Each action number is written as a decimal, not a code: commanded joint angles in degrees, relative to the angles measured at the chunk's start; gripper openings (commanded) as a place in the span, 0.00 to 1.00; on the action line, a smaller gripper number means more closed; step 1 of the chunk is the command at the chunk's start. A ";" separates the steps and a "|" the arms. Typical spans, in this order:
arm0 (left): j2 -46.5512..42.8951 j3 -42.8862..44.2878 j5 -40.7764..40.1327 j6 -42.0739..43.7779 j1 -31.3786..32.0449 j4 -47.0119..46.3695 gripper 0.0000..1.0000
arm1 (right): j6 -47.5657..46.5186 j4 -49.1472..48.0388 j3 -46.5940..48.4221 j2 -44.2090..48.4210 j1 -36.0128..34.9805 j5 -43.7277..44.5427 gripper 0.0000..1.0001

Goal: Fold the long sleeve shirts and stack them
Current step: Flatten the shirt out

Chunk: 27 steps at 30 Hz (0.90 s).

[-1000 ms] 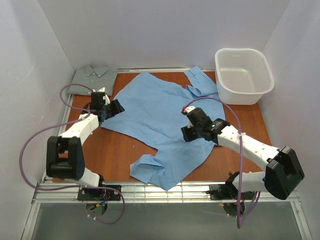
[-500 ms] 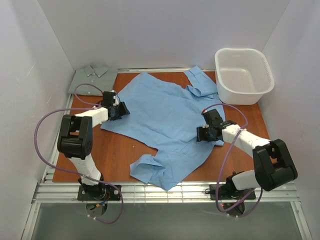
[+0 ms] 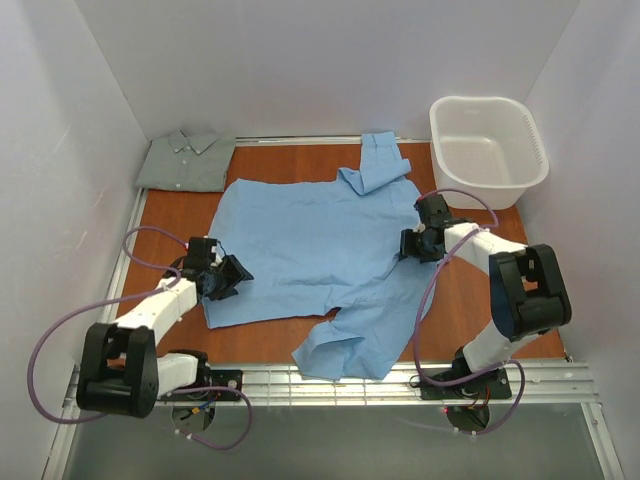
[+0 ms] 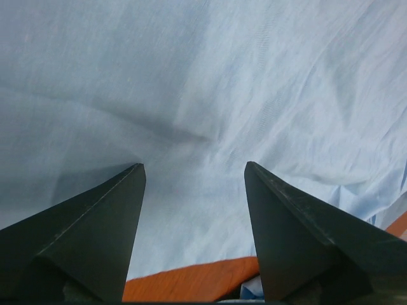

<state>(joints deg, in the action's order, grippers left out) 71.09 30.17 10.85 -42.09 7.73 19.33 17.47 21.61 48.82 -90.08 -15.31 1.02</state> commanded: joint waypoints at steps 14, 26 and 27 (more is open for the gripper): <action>-8.44 14.02 -19.35 7.62 -0.25 10.56 0.65 | -6.14 -0.42 1.11 15.62 0.90 -7.16 0.62; 29.42 40.03 -20.78 18.44 -5.26 0.62 0.59 | -5.96 -5.61 -4.17 22.06 -6.65 -15.09 0.61; 32.68 42.40 -21.22 19.49 -5.44 -0.08 0.59 | -6.22 -6.31 -3.65 20.58 -8.66 -13.69 0.61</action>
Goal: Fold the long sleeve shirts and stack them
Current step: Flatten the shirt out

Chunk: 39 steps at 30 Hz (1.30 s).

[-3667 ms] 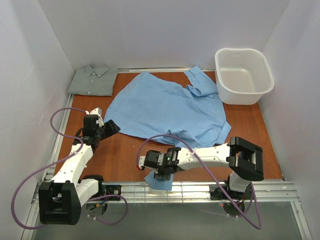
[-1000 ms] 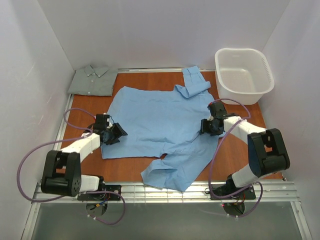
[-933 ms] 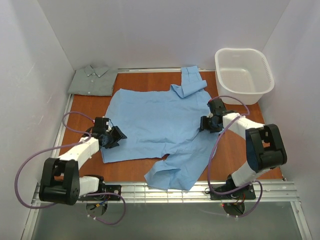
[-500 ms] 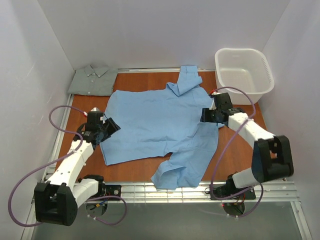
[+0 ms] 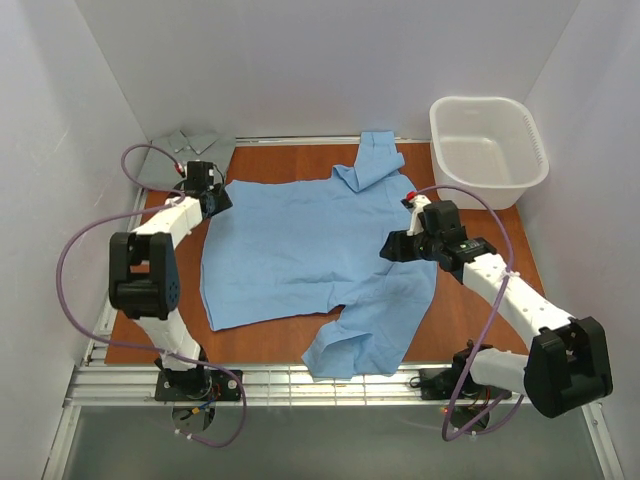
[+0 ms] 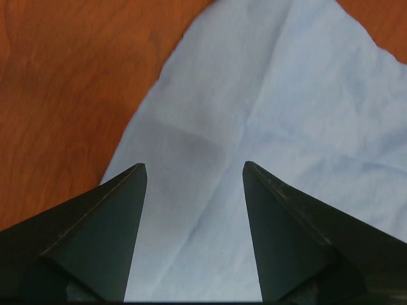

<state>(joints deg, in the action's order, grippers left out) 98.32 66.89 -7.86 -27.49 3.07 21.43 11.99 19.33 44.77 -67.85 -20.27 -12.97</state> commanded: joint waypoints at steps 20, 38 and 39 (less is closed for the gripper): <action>22.00 13.88 1.09 6.92 0.97 -4.03 0.59 | 1.46 3.85 -2.14 -15.12 -5.13 11.48 0.61; 8.74 6.40 -21.20 8.05 12.02 0.28 0.00 | 1.63 4.75 -7.86 -9.31 -2.23 10.69 0.61; 7.51 6.58 -27.15 9.80 13.53 0.28 0.00 | 1.63 4.75 -7.86 -9.14 -2.23 10.77 0.61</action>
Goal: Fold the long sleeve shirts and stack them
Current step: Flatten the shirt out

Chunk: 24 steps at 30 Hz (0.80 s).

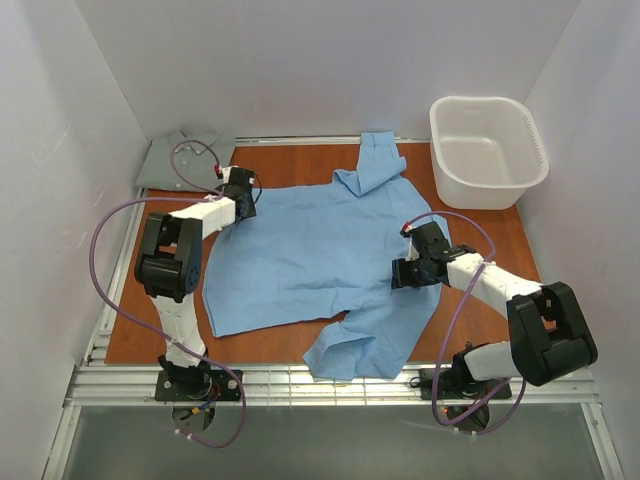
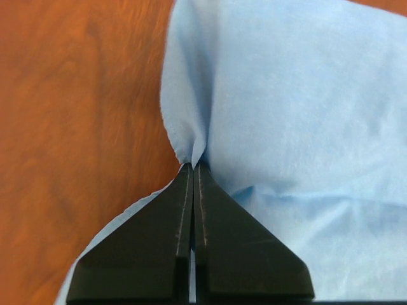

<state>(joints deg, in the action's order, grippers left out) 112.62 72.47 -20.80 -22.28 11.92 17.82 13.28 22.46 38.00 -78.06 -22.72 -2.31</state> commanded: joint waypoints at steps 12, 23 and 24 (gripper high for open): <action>-19.28 -6.20 -34.84 7.87 14.45 1.25 0.57 | -0.09 0.92 -0.73 1.95 0.22 0.81 0.61; -12.08 0.74 -2.10 2.86 -0.49 0.37 0.80 | -0.62 0.75 -0.21 2.83 0.22 -0.59 0.61; -10.85 1.53 -0.05 2.77 -1.11 0.20 0.80 | -0.62 0.83 -0.12 2.74 0.22 -0.86 0.61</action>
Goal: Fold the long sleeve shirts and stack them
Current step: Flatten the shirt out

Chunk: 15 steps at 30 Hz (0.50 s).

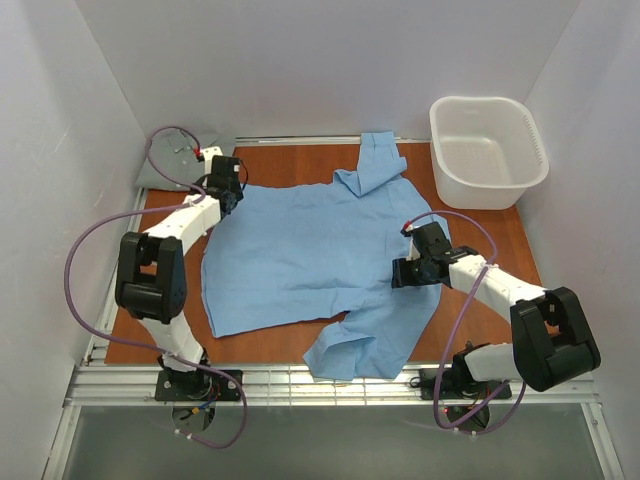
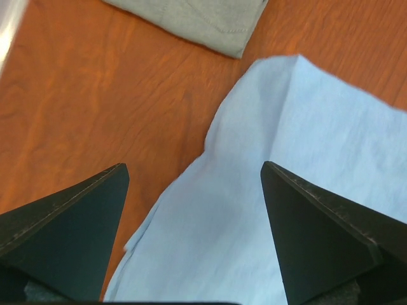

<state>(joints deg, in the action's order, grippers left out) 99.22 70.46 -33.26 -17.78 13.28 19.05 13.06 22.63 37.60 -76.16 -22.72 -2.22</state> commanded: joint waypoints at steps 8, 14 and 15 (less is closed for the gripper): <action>14.94 9.44 23.75 -3.84 -9.05 -5.14 0.77 | -1.11 0.66 0.36 0.84 0.22 -1.38 0.61; 20.56 11.37 31.93 -3.49 -9.94 -8.94 0.77 | -1.63 0.66 0.28 0.05 0.22 -2.00 0.61; 21.10 11.54 31.33 -3.49 -9.85 -8.94 0.77 | -1.63 0.66 0.36 -0.13 0.22 -2.17 0.61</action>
<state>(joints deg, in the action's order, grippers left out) 118.74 79.72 -6.66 -20.88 3.11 12.58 12.38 22.65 37.60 -76.20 -22.72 -3.38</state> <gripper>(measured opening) 0.767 0.614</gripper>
